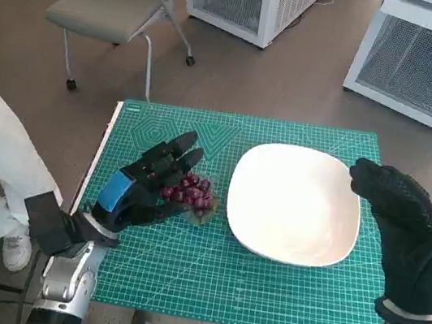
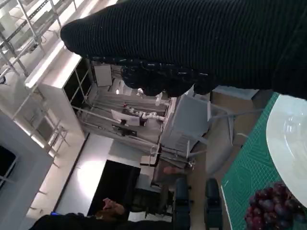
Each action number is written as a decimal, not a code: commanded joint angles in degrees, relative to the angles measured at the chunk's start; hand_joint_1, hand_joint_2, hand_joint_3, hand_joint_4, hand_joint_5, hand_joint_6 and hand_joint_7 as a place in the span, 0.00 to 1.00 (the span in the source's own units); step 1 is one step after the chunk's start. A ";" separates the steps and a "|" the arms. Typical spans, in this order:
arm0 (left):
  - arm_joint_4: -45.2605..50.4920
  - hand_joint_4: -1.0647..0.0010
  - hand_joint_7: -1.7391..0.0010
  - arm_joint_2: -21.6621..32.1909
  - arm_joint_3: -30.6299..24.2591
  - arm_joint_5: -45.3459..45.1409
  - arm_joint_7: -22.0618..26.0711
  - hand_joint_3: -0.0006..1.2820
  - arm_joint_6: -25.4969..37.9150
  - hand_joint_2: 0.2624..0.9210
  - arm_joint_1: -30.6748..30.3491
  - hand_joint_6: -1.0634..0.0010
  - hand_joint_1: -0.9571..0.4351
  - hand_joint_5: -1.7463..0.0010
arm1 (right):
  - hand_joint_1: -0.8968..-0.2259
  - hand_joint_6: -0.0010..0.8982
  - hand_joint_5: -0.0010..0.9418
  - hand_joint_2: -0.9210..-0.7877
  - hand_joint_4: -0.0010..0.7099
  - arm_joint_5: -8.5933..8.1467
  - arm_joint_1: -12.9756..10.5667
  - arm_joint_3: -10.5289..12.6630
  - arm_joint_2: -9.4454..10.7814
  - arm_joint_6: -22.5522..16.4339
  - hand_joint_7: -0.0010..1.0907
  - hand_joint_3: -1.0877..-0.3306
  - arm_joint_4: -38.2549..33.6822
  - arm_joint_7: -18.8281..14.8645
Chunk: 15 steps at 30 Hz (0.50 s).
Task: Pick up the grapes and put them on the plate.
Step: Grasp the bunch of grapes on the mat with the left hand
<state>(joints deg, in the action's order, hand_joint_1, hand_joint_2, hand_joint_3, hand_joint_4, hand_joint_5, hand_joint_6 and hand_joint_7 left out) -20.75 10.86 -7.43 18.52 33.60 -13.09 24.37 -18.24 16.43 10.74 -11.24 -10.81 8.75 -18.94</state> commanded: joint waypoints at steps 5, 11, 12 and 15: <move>2.09 0.80 1.00 1.00 0.13 -0.87 -0.23 0.00 -0.40 1.00 -0.35 0.69 0.37 1.00 | 0.55 0.16 0.50 0.00 0.39 -0.15 -1.14 -0.29 0.09 1.18 0.84 0.65 -0.37 0.40; 6.29 0.83 1.00 9.15 5.04 -25.24 -10.83 0.00 -7.30 0.98 -1.27 0.71 0.44 1.00 | 0.55 0.16 0.50 0.00 0.39 -0.19 -1.18 -0.29 0.10 1.42 0.84 0.65 -0.23 0.47; 7.78 0.84 1.00 10.56 5.89 -29.66 -12.83 0.00 -7.11 0.97 -1.56 0.71 0.46 1.00 | 0.55 0.16 0.50 0.00 0.39 -0.21 -1.19 -0.27 0.09 1.43 0.84 0.65 -0.22 0.47; 9.24 0.86 1.00 11.70 6.73 -33.89 -15.05 0.00 -6.60 0.95 -1.87 0.73 0.51 1.00 | 0.56 0.16 0.50 0.00 0.39 -0.21 -1.20 -0.26 0.09 1.44 0.84 0.65 -0.21 0.45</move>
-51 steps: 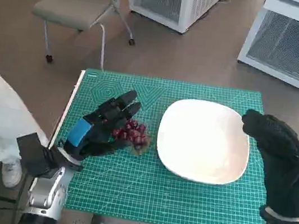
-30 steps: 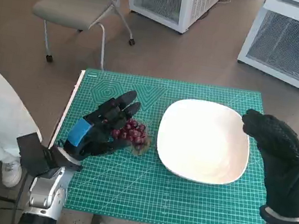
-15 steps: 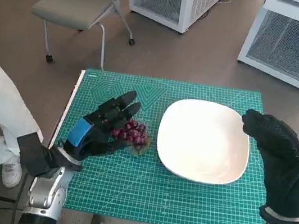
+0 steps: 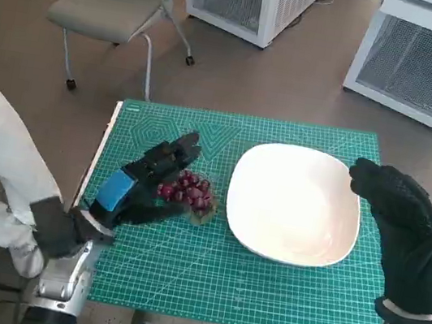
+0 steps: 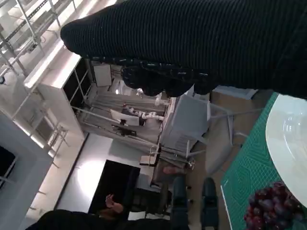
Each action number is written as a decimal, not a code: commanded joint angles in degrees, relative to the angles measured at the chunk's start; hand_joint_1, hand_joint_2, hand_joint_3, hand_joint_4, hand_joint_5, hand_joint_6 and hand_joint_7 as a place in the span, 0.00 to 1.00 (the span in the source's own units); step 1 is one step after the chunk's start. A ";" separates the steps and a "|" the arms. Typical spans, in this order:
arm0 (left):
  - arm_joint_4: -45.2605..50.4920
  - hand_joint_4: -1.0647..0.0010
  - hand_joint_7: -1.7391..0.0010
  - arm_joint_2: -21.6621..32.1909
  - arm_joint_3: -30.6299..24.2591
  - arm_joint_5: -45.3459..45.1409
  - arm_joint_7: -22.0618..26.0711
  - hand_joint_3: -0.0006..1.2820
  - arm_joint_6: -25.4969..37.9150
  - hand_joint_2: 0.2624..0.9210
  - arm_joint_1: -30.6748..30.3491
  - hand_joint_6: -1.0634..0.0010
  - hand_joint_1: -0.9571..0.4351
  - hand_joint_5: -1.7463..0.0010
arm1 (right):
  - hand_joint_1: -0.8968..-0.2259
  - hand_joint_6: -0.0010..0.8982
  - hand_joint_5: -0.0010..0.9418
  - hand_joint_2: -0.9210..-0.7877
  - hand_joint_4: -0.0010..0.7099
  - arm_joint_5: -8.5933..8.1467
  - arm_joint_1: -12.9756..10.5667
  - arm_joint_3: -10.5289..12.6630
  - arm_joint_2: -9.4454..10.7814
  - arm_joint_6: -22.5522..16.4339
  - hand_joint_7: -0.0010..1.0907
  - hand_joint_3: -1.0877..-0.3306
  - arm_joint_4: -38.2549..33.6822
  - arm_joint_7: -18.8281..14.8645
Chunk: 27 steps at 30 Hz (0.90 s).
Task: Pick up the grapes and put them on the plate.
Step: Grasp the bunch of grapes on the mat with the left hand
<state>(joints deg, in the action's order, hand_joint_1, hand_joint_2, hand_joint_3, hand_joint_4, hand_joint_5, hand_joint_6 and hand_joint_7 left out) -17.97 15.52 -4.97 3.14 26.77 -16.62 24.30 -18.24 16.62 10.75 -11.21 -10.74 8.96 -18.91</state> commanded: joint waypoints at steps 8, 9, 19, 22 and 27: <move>17.03 0.91 1.00 9.46 10.72 -38.45 -7.41 0.00 15.91 0.83 -0.29 0.77 0.59 1.00 | 0.56 0.16 0.51 0.00 0.38 -0.61 -1.52 -0.02 -0.02 1.73 0.84 0.65 -0.45 0.29; 17.81 0.91 1.00 9.52 11.64 -40.63 -6.85 0.00 18.30 0.81 0.20 0.77 0.60 1.00 | 0.56 0.16 0.51 0.00 0.38 -0.66 -1.54 0.00 -0.02 1.81 0.84 0.65 -0.39 0.29; 15.21 0.94 1.00 7.57 18.48 -49.57 -3.35 0.00 29.08 0.76 5.02 0.77 0.62 1.00 | 0.55 0.16 0.51 0.00 0.38 -0.75 -1.81 -0.08 0.16 2.47 0.84 0.66 0.49 0.49; 13.41 0.94 0.99 7.41 20.35 -50.72 -3.24 0.00 30.49 0.76 6.26 0.77 0.61 1.00 | 0.55 0.15 0.51 0.00 0.38 -0.89 -1.89 0.04 0.15 2.59 0.84 0.66 0.50 0.37; 10.97 0.93 1.00 7.10 22.34 -51.22 -3.70 0.00 31.64 0.76 7.78 0.76 0.61 1.00 | 0.55 0.15 0.52 0.00 0.38 -1.14 -2.07 0.28 -0.01 2.63 0.84 0.66 0.50 0.20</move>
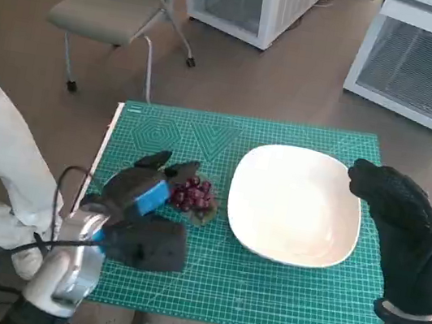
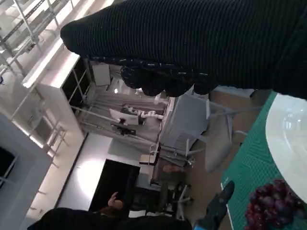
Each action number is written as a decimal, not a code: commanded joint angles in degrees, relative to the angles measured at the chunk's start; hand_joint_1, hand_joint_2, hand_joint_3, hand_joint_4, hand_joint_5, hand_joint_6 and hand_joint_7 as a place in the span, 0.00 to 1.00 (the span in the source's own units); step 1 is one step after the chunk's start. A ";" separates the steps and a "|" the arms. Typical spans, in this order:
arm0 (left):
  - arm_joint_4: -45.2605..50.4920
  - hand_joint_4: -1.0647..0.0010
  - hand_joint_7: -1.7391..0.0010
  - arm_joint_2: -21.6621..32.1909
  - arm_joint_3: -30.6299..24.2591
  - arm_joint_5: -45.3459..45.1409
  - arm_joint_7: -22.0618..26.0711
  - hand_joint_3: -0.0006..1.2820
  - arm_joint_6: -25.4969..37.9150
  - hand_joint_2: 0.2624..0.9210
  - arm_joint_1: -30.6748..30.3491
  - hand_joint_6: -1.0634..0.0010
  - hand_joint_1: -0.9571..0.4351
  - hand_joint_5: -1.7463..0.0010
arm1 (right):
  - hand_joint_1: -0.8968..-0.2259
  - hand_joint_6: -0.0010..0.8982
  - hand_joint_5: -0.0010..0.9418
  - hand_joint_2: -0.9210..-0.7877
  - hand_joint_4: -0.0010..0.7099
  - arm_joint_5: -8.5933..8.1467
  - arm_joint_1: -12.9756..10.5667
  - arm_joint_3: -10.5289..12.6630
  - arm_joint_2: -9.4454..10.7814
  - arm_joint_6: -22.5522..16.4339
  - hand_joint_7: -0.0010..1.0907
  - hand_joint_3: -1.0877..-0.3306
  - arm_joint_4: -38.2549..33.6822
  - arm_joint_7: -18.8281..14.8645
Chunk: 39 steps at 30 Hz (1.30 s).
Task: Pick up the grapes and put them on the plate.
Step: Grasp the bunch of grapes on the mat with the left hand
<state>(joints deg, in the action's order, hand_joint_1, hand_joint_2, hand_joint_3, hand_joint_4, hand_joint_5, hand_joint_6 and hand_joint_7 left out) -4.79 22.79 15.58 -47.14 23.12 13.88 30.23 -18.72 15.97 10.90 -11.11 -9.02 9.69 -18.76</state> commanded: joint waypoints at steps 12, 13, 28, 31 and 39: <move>-9.45 0.91 0.99 -0.90 5.08 -0.48 -2.00 0.00 1.28 0.76 6.03 0.74 0.59 1.00 | 0.55 0.15 0.52 0.00 0.38 -0.52 -2.00 0.07 -0.08 0.82 0.84 0.66 0.36 0.27; -10.06 0.91 0.99 -0.96 5.27 -0.44 -2.12 0.00 1.29 0.76 6.37 0.74 0.59 1.00 | 0.55 0.15 0.52 0.00 0.38 -0.51 -2.01 0.07 -0.07 0.79 0.84 0.66 0.33 0.27; -25.96 0.91 1.00 -4.39 8.91 -0.65 -5.88 0.00 3.02 0.76 15.21 0.73 0.61 1.00 | 0.55 0.15 0.53 0.00 0.37 -0.35 -1.49 0.16 -0.22 0.64 0.84 0.66 -0.36 0.24; -30.47 0.90 1.00 -5.22 9.76 -0.56 -7.27 0.00 3.05 0.76 17.35 0.73 0.61 1.00 | 0.55 0.15 0.53 0.00 0.37 -0.23 -1.43 0.08 -0.21 0.51 0.84 0.66 -0.47 0.19; -42.31 0.89 1.00 -7.56 11.35 0.46 -10.32 0.00 2.67 0.77 22.89 0.72 0.61 1.00 | 0.55 0.15 0.53 0.00 0.37 -0.15 -1.37 -0.07 -0.23 0.18 0.84 0.66 -0.78 -0.03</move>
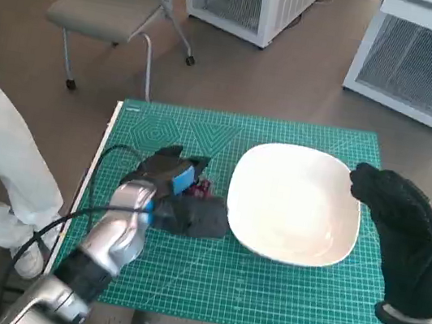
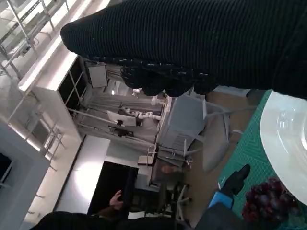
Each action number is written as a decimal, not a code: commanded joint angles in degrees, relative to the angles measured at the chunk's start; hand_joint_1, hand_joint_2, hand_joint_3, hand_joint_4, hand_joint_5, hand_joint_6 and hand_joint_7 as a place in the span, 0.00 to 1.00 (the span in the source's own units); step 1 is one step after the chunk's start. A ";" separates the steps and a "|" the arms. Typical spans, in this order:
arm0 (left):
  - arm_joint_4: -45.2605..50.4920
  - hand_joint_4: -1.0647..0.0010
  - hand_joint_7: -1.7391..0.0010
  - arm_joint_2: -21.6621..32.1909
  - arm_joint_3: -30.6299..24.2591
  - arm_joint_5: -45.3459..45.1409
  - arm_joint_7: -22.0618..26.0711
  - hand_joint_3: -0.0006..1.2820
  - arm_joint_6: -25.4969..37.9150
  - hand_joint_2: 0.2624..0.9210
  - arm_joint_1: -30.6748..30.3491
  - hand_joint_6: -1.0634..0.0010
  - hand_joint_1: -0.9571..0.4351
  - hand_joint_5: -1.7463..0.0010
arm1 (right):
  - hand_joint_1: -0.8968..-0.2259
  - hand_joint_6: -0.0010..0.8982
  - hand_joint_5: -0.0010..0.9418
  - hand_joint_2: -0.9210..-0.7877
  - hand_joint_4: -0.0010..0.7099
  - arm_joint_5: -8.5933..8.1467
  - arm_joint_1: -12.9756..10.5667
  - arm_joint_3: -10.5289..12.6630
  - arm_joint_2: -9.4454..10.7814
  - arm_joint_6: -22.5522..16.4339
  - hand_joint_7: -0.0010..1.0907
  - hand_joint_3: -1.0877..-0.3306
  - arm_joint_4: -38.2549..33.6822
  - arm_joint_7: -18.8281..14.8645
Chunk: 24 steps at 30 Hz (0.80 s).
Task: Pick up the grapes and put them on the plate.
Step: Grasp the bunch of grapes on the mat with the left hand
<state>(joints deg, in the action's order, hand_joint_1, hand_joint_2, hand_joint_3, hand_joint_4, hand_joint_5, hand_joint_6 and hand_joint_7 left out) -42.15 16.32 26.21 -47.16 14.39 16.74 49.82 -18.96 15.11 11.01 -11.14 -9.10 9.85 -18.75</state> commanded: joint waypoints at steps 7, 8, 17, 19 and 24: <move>-12.34 0.88 1.00 -2.80 1.67 1.58 -3.08 0.00 -1.54 0.77 6.38 0.72 0.60 1.00 | 0.55 0.15 0.53 0.00 0.37 0.01 -0.53 -0.11 -0.36 0.03 0.84 0.66 -1.25 -0.28; -13.20 0.88 1.00 -2.97 1.80 1.68 -3.29 0.00 -1.89 0.77 6.67 0.72 0.59 1.00 | 0.55 0.15 0.53 0.00 0.37 0.00 -0.54 -0.09 -0.38 -0.02 0.84 0.66 -1.30 -0.31; -19.15 0.86 0.99 -3.91 2.37 3.37 -3.45 0.00 -4.62 0.77 8.74 0.70 0.59 1.00 | 0.55 0.15 0.54 0.00 0.36 -0.02 -0.74 -0.09 -0.46 -0.20 0.85 0.66 -1.21 -0.28; -19.71 0.86 0.99 -3.89 2.28 3.92 -3.32 0.00 -5.06 0.77 8.87 0.70 0.60 1.00 | 0.55 0.15 0.54 0.00 0.36 -0.07 -0.75 -0.07 -0.49 -0.21 0.85 0.66 -1.23 -0.29; -20.48 0.85 0.99 -3.78 2.08 4.99 -3.04 0.01 -5.67 0.78 8.99 0.69 0.62 1.00 | 0.55 0.15 0.54 0.00 0.36 -0.26 -0.67 0.08 -0.63 -0.16 0.85 0.65 -1.33 -0.35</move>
<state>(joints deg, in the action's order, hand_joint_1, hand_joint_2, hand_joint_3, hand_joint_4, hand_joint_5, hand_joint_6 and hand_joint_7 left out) -61.88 12.73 28.41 -43.20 11.26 11.66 57.46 -18.99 15.14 11.04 -11.30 -9.74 9.30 -18.77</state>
